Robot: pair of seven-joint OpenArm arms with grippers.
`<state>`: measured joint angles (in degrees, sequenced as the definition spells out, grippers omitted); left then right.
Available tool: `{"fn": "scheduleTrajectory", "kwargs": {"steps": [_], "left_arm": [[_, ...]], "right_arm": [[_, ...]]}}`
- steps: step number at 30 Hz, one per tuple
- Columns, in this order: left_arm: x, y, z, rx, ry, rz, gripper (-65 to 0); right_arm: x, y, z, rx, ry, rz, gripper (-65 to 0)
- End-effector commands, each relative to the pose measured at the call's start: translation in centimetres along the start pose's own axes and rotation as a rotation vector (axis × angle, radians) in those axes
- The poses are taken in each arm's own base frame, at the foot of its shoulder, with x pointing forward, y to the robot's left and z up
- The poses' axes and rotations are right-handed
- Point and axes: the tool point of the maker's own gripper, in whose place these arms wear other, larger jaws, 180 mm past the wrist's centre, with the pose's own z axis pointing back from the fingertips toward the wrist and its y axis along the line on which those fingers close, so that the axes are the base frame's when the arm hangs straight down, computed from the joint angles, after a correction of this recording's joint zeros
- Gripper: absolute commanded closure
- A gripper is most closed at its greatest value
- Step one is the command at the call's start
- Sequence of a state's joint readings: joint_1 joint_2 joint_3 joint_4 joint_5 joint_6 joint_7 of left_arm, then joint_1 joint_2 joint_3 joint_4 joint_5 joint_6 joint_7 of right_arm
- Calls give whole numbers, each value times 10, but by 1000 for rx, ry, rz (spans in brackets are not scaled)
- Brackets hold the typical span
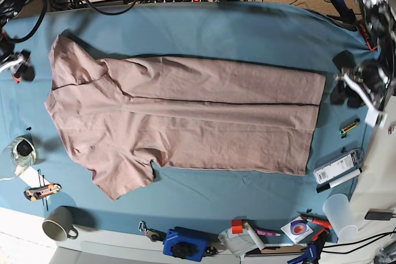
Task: Fold the T-shirt properly
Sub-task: 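Open both grippers and raise them off the shirt, then grasp the shirt edge near each gripper with both grippers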
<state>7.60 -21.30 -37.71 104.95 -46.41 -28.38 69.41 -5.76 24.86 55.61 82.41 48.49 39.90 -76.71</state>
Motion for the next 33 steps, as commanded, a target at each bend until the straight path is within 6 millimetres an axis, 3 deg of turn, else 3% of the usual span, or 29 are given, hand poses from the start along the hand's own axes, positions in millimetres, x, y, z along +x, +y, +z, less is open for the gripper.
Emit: {"fn": "scheduleTrajectory", "kwargs": {"steps": [1, 8, 15, 20, 26, 33], "left_arm": [[9, 2, 11, 17, -42, -28, -333], [-12, 16, 41, 100, -27, -24, -333], [-10, 30, 54, 147, -63, -1, -333], [-9, 28, 53, 138, -68, 4, -333], [-9, 26, 53, 126, -75, 10, -333], [-7, 25, 53, 125, -84, 11, -333]], "right_arm": [[13, -4, 9, -10, -34, 28, -286], [-15, -6, 7, 0, 25, -7, -288], [-67, 2, -25, 144, 94, -240, -288], [-91, 22, -46, 278, 139, -395, -288], [-80, 49, -55, 408, 117, -437, -288], [-70, 54, -54, 450, 70, -458, -288]]}}
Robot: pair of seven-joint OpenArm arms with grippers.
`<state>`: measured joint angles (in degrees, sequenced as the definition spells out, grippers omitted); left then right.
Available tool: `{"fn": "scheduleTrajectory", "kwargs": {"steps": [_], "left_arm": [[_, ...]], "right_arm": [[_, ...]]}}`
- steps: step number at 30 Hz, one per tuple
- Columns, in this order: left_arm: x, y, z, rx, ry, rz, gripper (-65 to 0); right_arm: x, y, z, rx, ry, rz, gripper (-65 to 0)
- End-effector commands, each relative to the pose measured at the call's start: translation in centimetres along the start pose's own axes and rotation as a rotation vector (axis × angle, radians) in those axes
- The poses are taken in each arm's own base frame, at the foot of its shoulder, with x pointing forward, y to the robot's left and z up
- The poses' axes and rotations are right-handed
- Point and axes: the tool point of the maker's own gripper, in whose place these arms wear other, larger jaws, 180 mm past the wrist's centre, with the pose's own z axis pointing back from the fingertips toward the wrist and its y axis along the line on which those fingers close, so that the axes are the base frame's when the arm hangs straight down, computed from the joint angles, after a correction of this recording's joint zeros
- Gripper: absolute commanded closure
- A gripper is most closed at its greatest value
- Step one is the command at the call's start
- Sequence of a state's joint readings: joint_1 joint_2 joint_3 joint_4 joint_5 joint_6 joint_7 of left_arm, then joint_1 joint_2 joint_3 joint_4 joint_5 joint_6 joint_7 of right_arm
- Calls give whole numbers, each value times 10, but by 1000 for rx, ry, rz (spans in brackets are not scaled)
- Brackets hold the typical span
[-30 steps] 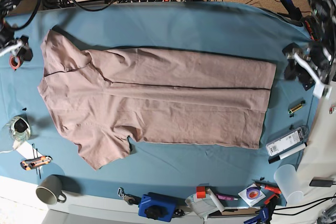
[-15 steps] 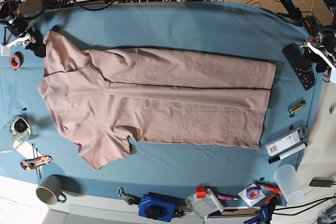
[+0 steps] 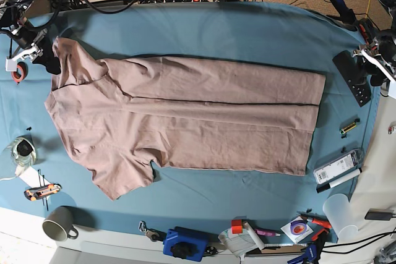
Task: Fold the T-shirt properly
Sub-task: 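Grasp the shirt edge near each gripper with both grippers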
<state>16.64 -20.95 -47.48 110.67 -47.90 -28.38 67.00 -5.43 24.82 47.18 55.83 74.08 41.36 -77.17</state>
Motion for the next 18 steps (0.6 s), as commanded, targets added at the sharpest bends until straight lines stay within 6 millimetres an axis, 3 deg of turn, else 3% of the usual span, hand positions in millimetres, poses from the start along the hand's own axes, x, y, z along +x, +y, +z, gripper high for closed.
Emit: {"fn": "scheduleTrajectory", "kwargs": {"steps": [1, 4, 10, 18], "left_arm": [[14, -1, 5, -3, -49, -22, -333], [12, -3, 3, -8, -50, -11, -333], [14, -3, 3, -9, -65, -10, -333], [18, -3, 3, -9, -85, -10, -333]], "right_arm": [[-11, 4, -3, 29, 37, -41, -288], [0, 17, 0, 109, -36, -66, -288], [3, 20, 0, 128, -51, -70, -288], [-45, -15, -9, -74, 154, -41, -288]]}}
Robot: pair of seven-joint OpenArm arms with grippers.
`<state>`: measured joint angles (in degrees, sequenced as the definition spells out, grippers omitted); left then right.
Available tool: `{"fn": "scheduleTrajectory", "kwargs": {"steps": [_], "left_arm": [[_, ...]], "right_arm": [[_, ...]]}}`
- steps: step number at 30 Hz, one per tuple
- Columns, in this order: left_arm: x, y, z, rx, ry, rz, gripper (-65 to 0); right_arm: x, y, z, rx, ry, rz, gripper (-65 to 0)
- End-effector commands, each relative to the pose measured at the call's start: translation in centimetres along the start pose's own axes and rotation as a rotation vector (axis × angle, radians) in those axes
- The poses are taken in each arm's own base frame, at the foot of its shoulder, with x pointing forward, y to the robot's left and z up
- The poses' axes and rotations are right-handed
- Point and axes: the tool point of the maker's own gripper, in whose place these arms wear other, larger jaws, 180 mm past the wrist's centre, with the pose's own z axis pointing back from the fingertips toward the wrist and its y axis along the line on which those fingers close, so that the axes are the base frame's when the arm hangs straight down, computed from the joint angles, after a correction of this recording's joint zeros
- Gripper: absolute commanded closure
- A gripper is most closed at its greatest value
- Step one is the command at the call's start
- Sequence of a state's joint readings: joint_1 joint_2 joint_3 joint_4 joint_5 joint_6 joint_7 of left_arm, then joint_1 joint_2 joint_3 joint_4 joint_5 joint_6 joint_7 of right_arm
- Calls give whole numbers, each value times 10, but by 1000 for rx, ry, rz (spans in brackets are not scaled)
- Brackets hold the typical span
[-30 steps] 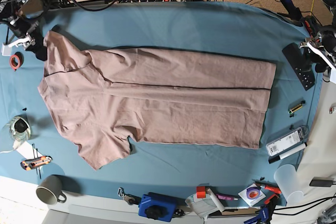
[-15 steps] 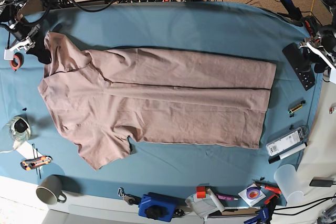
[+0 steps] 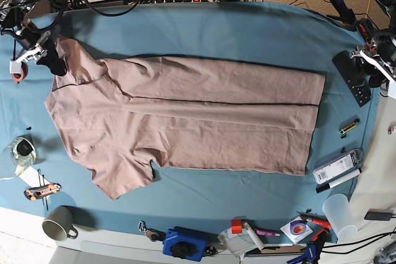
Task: Fold the T-shirt properly
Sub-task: 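Grasp the shirt edge near each gripper with both grippers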
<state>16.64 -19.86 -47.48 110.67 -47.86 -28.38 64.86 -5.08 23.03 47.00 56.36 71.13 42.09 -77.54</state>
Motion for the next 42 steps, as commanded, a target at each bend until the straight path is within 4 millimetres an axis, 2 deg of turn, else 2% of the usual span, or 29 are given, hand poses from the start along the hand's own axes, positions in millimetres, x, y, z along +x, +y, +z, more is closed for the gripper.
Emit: {"fn": "scheduleTrajectory", "kwargs": {"steps": [1, 4, 10, 14, 20, 25, 27, 31, 36, 40, 42], "left_arm": [[16, 0, 4, 1, -57, -28, -333], [17, -5, -5, 19, -91, -42, -333], [20, -27, -21, -25, -124, -66, -333], [9, -20, -31, 58, -64, -20, -333], [-13, -36, -59, 37, 33, -13, -331], [-27, -20, -85, 104, 113, 40, -331], [-28, -19, -91, 94, 129, 68, -331], [-38, -34, -99, -14, 170, 113, -330], [-55, -43, -100, -74, 234, 166, -330], [-58, -44, -101, -79, 242, 179, -247], [-59, -43, -101, -74, 245, 182, -182]], "right_arm": [[-32, -14, -3, -61, 118, -54, -288], [-36, -13, -6, -55, 120, -62, -288], [-34, -14, -4, -60, 119, -56, -288], [-34, -14, -4, -60, 119, -56, -288], [-33, -13, -4, -57, 116, -57, -288], [-33, -14, -4, -58, 117, -56, -288], [-33, -14, -4, -58, 117, -56, -288], [-33, -13, -4, -58, 117, -56, -288], [-32, -14, -3, -59, 116, -54, -288], [-32, -14, -3, -59, 116, -55, -287], [-32, -14, -3, -59, 116, -55, -249]]}}
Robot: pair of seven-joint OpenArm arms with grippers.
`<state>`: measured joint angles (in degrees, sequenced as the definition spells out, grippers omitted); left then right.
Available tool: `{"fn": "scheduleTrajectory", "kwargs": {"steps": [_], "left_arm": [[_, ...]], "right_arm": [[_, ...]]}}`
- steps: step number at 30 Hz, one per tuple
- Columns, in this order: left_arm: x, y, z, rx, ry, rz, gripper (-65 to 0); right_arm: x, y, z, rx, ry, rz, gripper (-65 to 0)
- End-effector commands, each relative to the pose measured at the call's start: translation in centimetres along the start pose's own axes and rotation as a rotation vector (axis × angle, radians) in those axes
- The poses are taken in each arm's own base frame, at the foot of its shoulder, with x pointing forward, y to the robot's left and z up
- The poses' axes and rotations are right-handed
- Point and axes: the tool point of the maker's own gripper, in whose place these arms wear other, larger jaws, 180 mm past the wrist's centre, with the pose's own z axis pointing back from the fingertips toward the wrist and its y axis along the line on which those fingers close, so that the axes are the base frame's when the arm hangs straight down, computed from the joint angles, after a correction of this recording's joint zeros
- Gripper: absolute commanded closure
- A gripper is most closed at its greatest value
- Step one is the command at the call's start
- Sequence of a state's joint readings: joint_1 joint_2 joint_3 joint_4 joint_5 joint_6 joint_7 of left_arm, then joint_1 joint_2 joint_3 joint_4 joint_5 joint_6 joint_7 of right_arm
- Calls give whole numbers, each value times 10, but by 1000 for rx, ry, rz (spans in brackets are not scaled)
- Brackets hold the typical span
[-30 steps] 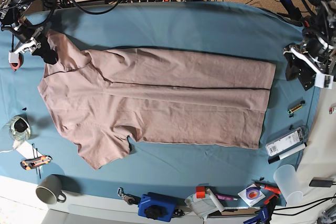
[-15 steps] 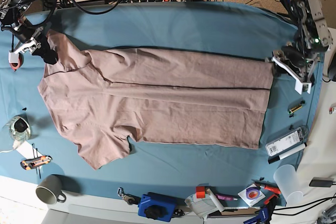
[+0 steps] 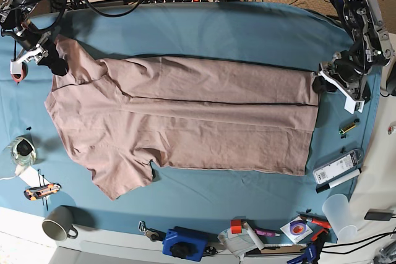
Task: Fold the T-shirt properly
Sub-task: 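Grasp the shirt edge near each gripper with both grippers, then pull the grasped edge toward the robot and flatten it with both grippers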
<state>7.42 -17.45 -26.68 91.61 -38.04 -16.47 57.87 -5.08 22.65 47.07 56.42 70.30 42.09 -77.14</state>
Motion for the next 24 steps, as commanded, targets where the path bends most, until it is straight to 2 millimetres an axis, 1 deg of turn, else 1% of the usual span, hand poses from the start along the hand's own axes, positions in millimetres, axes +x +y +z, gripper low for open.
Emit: {"fn": "scheduleTrajectory", "kwargs": {"steps": [1, 4, 5, 6, 9, 12, 17, 21, 24], "left_arm": [[-7, 3, 1, 16, 42, -2, -151], [-7, 4, 1, 20, 42, 4, -24], [-8, 4, 1, 20, 48, 4, 0], [-10, 4, 1, 22, 60, 2, 0], [-23, 8, 3, 44, 132, -8, 0], [-36, 15, 5, 84, 205, -4, 0], [-44, 24, 10, 128, 237, 1, 0], [-48, 34, 24, 166, 225, 23, 0], [-60, 40, 38, 171, 230, 47, 0]], "right_arm": [[-30, -12, -2, -52, 114, -53, -214], [-30, -12, -2, -53, 114, -52, -94], [-30, -12, -2, -52, 114, -52, -48], [-30, -12, -2, -53, 114, -52, -4], [-28, -13, -1, -55, 113, -49, 0], [-21, -13, 4, -65, 108, -29, 0], [-6, -7, 9, -77, 94, 33, 0], [-5, -5, 17, -97, 99, 79, 0], [-9, -5, 25, -118, 113, 106, 0]]}}
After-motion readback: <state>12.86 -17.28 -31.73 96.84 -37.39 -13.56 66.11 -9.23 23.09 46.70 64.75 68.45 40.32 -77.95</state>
